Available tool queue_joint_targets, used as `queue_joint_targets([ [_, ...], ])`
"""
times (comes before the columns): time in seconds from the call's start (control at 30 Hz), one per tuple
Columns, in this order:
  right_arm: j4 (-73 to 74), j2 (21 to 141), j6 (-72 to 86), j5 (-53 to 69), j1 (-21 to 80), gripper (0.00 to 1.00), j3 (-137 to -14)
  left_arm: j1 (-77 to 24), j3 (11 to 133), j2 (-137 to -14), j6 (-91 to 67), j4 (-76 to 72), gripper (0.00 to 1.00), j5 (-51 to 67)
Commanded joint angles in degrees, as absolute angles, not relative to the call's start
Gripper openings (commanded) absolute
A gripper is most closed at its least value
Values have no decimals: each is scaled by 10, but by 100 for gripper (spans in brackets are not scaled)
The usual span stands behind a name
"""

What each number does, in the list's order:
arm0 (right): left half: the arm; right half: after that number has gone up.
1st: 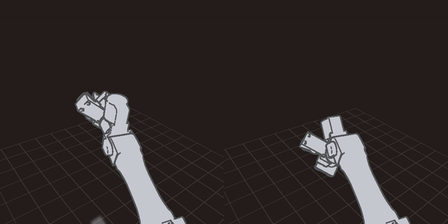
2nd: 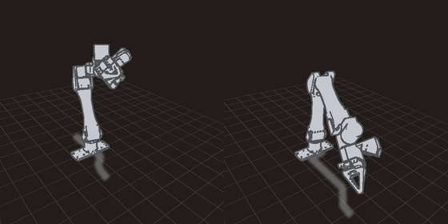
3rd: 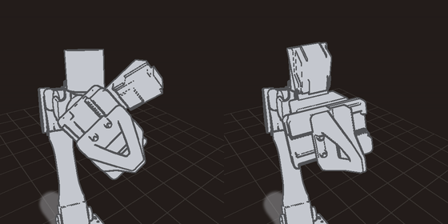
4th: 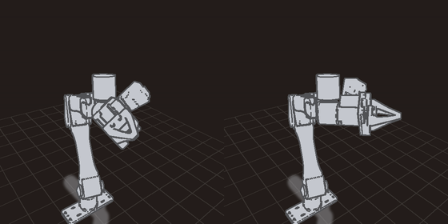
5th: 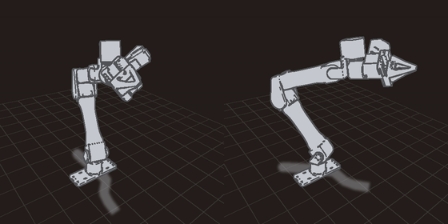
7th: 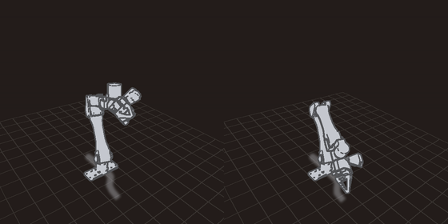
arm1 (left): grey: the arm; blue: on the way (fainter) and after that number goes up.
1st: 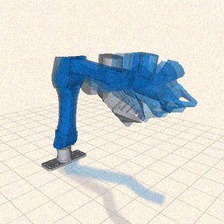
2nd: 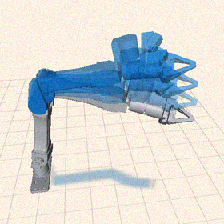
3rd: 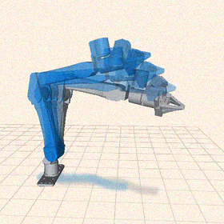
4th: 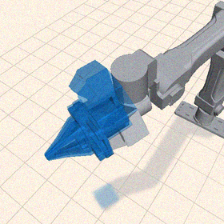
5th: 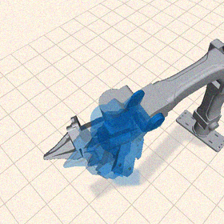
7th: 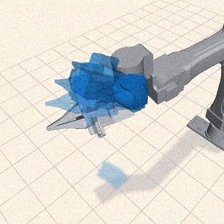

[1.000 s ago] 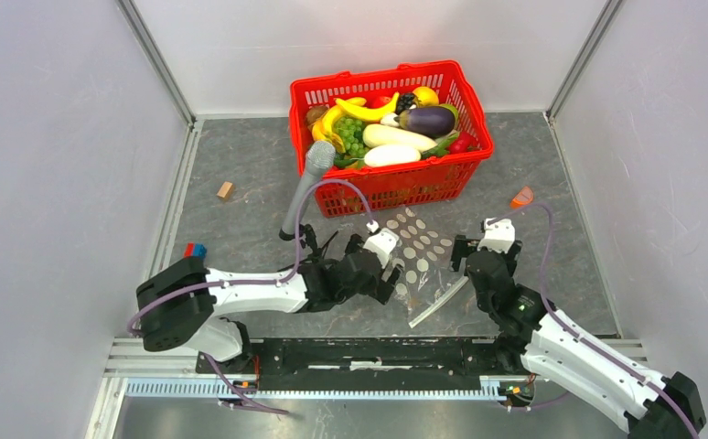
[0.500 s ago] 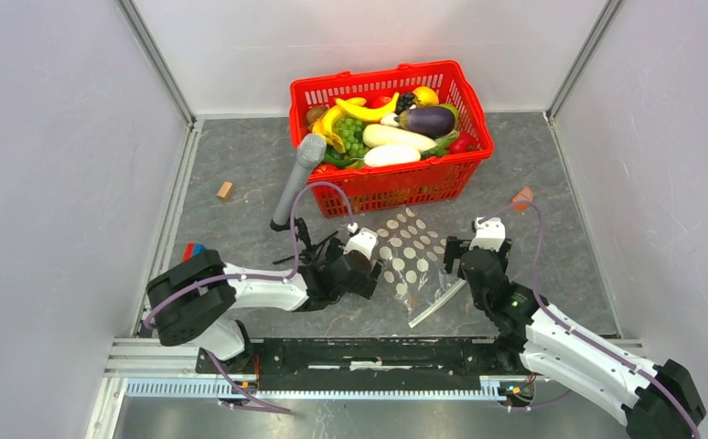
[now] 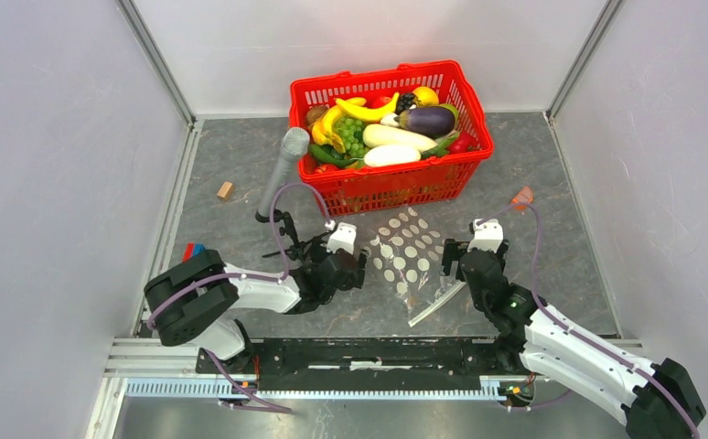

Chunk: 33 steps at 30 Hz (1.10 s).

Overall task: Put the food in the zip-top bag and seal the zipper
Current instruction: Move the distractor to the center of the board.

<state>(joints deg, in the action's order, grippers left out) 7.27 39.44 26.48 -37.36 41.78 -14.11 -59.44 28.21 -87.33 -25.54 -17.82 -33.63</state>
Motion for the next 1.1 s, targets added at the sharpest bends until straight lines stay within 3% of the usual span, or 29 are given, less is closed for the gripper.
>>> queue_joint_targets([
  [0.0, 52, 391, 263, -364, 415, 98, -136, -561, 246, -862, -285, -151, 100, -389],
  [1.07, 39, 385, 272, -332, 415, 98, -114, -324, 181, -766, -383, -205, 100, -350],
])
